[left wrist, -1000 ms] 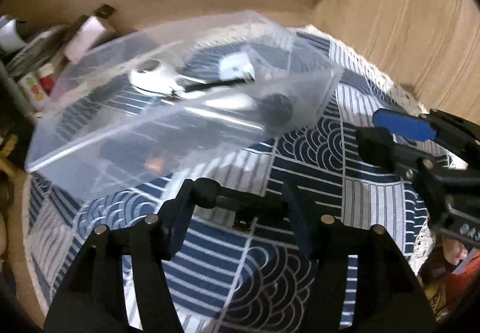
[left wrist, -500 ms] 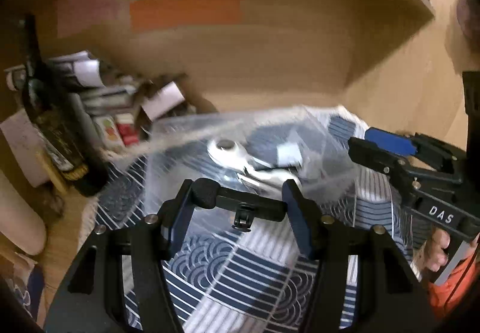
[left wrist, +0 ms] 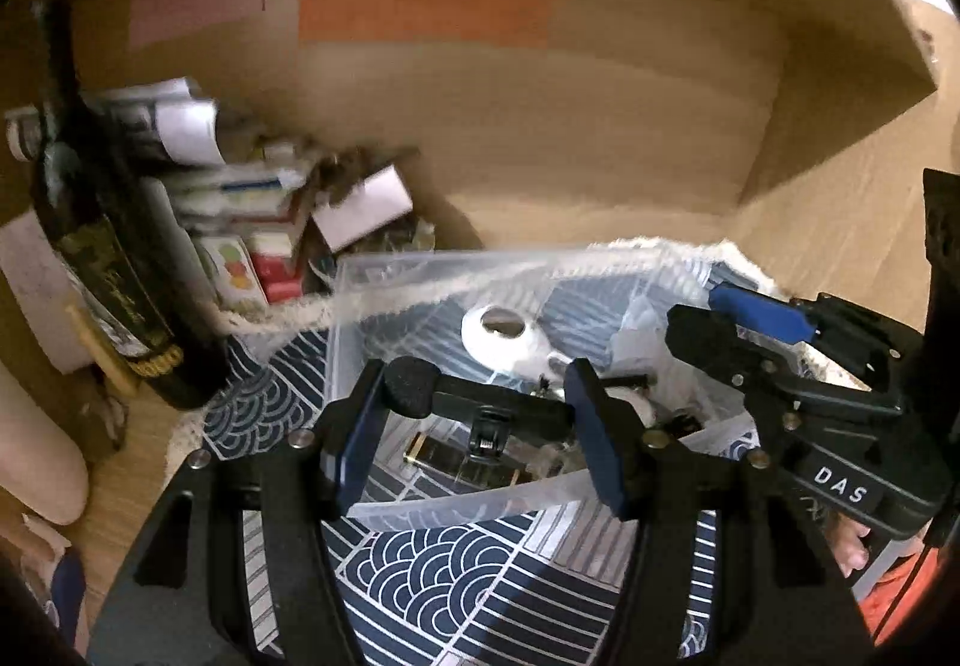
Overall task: Organize rigid objects
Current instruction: 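Release the marker into the clear box with the left tool while the right tool drops the USB stick in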
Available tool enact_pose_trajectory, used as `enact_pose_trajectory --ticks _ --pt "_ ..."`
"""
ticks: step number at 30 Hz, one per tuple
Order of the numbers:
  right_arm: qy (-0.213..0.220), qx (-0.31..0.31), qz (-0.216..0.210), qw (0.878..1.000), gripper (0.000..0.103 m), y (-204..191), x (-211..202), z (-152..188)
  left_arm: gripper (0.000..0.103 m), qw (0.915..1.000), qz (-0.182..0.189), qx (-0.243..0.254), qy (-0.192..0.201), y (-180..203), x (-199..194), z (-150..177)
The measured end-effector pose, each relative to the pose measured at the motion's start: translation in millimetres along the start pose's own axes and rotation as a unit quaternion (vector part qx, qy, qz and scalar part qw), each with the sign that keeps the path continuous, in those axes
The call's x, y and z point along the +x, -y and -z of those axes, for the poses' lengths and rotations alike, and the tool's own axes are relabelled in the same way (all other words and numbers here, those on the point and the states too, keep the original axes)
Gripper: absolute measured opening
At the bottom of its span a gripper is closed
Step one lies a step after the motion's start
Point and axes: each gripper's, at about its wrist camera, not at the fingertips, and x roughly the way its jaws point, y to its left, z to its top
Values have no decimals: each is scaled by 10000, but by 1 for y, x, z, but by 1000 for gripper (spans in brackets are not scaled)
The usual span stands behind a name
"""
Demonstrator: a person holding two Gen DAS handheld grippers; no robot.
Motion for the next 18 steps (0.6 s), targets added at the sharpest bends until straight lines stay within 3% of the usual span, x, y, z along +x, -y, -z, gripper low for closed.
enact_pose_trajectory --ticks 9,14,18 --pt "-575 9 -12 9983 39 7 45 13 59 9981 -40 -90 -612 -8 48 7" --pt "-741 -51 1 9972 40 6 55 20 66 9974 -35 -169 -695 -11 52 7" --pt "-657 -103 -9 9978 44 4 49 18 68 9985 -93 -135 -530 -10 40 4"
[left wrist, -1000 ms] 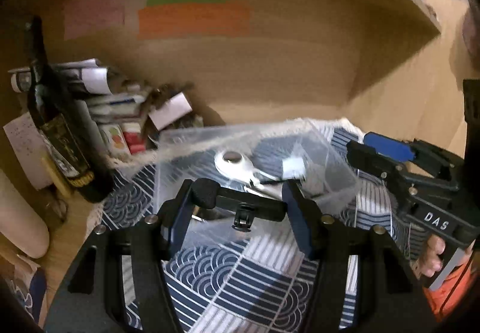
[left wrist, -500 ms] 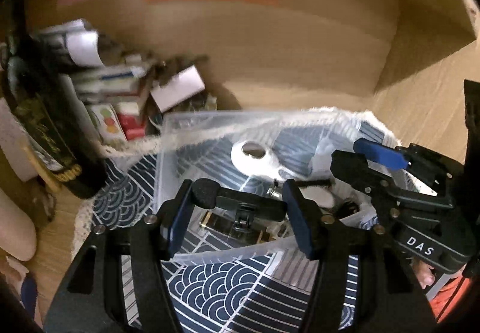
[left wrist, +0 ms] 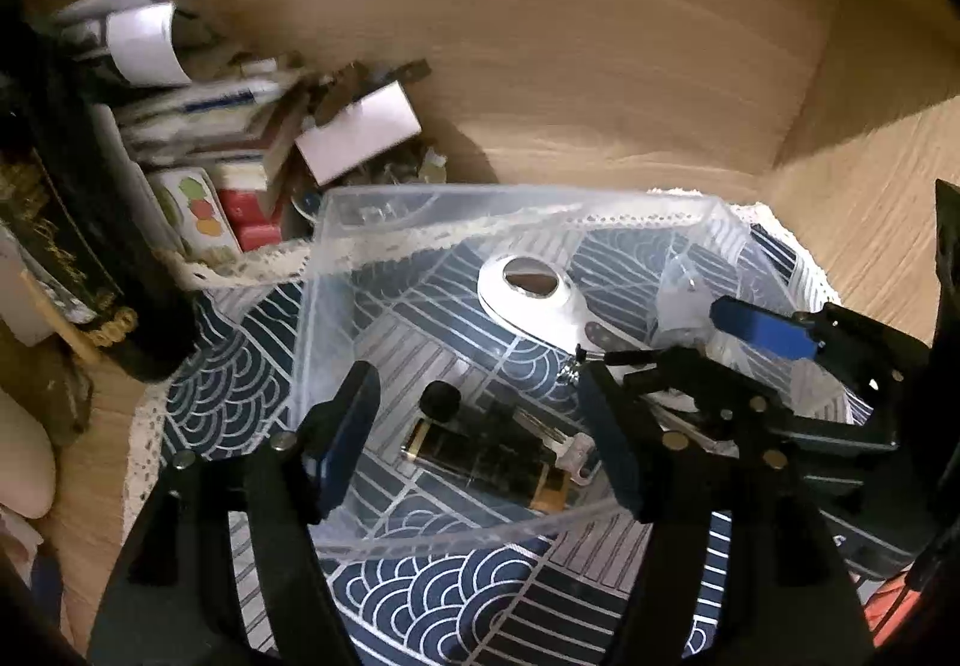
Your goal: Organize rigid objects
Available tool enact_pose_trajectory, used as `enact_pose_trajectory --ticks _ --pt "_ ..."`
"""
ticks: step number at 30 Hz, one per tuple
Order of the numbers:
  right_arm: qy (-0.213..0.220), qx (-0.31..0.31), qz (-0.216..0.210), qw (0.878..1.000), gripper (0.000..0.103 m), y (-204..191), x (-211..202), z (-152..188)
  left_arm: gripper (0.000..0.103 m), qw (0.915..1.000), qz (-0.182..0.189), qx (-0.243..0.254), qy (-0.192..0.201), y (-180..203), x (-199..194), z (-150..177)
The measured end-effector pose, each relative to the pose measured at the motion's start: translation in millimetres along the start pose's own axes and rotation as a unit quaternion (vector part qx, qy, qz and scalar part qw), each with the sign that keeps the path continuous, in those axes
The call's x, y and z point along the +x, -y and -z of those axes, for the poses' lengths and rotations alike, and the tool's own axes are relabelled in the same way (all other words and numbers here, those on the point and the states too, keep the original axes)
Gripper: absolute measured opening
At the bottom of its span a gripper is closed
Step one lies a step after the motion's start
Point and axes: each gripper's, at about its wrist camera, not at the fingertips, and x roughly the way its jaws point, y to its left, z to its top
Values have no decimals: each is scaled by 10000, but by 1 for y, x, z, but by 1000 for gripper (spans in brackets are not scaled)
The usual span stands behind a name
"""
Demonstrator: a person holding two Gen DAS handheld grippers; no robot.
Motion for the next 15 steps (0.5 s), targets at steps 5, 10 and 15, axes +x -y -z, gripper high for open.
enact_pose_trajectory --ticks 5,10,15 --pt "397 35 9 9992 53 -1 -33 -6 69 9992 -23 84 394 2 -35 0" --pt "892 99 -27 9960 60 -5 -79 -8 81 9953 -15 212 944 8 -80 5" --pt "1429 148 27 9896 71 -11 -125 -1 86 9882 -71 385 1481 22 -125 17"
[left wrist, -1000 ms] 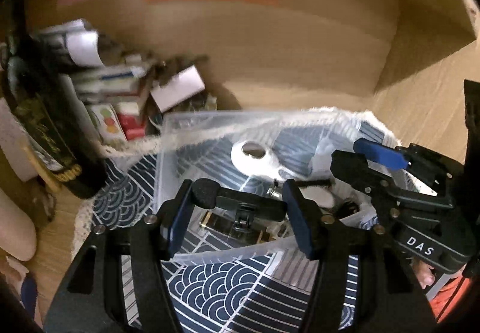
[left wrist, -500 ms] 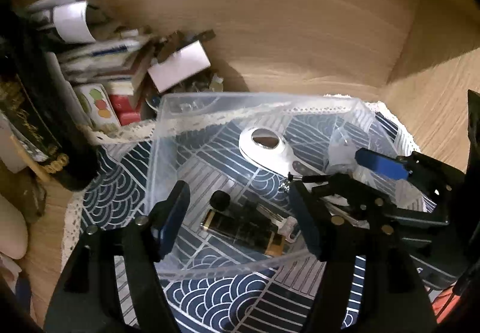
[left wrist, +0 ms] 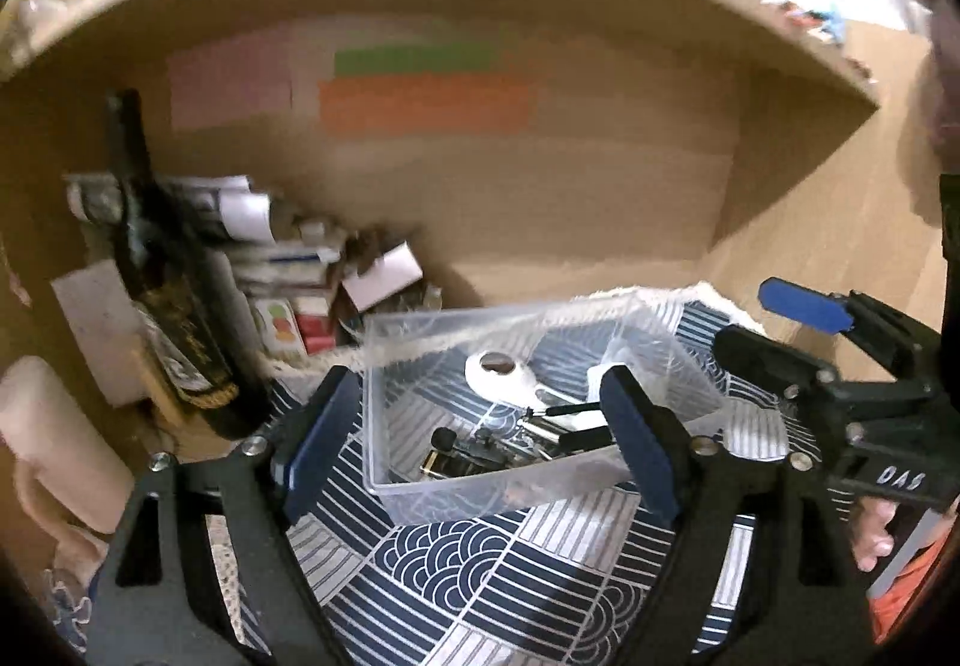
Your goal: Organize rigid objects
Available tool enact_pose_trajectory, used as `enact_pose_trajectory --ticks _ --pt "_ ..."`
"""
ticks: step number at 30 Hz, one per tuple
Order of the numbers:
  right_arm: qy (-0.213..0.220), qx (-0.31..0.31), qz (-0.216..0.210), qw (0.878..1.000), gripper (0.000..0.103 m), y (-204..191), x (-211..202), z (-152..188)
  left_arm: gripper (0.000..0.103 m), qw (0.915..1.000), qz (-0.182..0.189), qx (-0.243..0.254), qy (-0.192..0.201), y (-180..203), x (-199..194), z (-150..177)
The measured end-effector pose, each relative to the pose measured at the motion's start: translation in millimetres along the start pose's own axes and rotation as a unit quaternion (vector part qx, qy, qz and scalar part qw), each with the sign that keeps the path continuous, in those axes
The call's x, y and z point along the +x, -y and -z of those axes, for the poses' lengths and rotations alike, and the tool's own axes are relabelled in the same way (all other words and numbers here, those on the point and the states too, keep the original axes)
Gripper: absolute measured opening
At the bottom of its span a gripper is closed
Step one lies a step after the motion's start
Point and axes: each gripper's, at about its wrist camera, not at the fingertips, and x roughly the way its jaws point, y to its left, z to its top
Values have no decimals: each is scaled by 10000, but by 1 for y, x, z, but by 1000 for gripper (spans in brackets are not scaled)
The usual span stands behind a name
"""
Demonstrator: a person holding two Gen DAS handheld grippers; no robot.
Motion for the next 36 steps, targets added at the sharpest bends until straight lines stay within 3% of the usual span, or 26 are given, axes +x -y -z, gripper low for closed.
enact_pose_trajectory --ticks 1,3,7,15,36 --pt "84 16 -1 10000 72 -1 -9 0 93 10000 11 8 71 2 -6 0" --pt "278 29 67 9996 80 -3 -27 0 99 9996 31 -39 287 6 -24 3" --pt "582 -33 272 9979 83 -7 -57 6 102 9984 77 -57 564 11 -52 10" --pt "750 116 326 9966 94 -13 -80 22 102 9967 33 45 813 20 -82 26" --pt "893 55 331 9954 98 -24 -91 25 103 9961 -18 161 870 27 -85 30"
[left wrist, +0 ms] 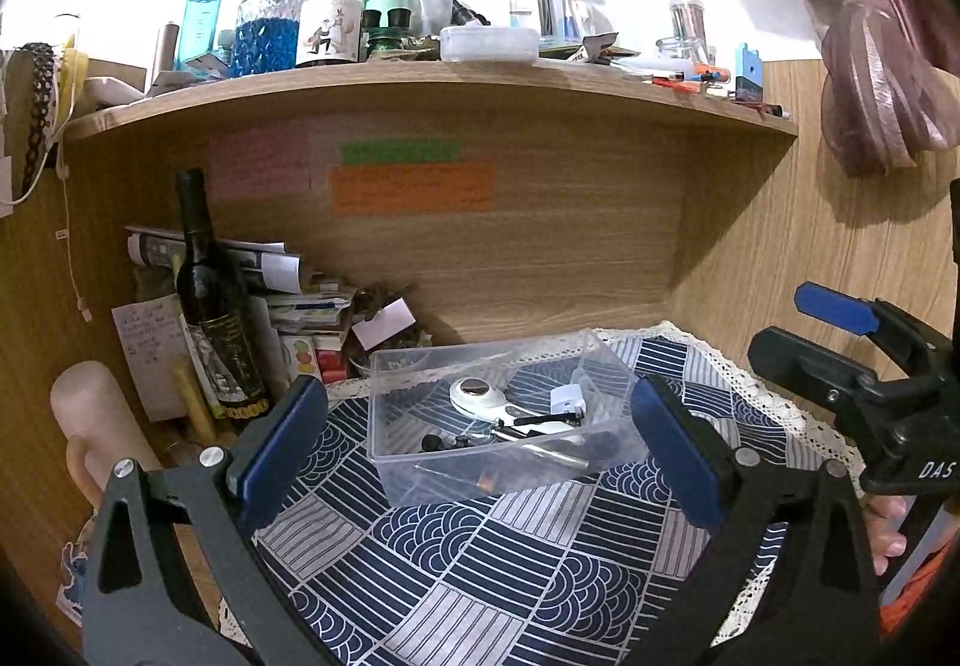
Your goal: Organize rigid objects
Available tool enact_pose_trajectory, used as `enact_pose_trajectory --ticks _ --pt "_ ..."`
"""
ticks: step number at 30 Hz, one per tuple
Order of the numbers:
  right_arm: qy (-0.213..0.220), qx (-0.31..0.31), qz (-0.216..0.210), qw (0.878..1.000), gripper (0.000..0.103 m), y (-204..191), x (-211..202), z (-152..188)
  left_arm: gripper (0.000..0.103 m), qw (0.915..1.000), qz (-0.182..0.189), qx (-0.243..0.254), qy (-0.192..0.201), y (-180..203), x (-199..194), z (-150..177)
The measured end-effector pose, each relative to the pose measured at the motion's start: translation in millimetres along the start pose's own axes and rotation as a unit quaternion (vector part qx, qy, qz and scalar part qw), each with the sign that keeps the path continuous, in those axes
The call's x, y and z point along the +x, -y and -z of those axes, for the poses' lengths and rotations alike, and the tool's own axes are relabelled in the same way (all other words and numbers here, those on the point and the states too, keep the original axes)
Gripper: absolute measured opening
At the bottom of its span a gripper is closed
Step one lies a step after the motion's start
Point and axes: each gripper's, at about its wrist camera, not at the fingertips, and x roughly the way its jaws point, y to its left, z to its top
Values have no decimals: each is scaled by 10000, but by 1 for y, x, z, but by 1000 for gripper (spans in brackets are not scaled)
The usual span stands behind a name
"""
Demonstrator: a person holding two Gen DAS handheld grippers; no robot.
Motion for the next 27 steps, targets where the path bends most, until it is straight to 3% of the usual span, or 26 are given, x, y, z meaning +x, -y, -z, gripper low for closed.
enact_pose_trajectory --ticks 27 --pt "21 49 -18 10000 100 1 -2 0 103 10000 64 -39 -20 4 2 1"
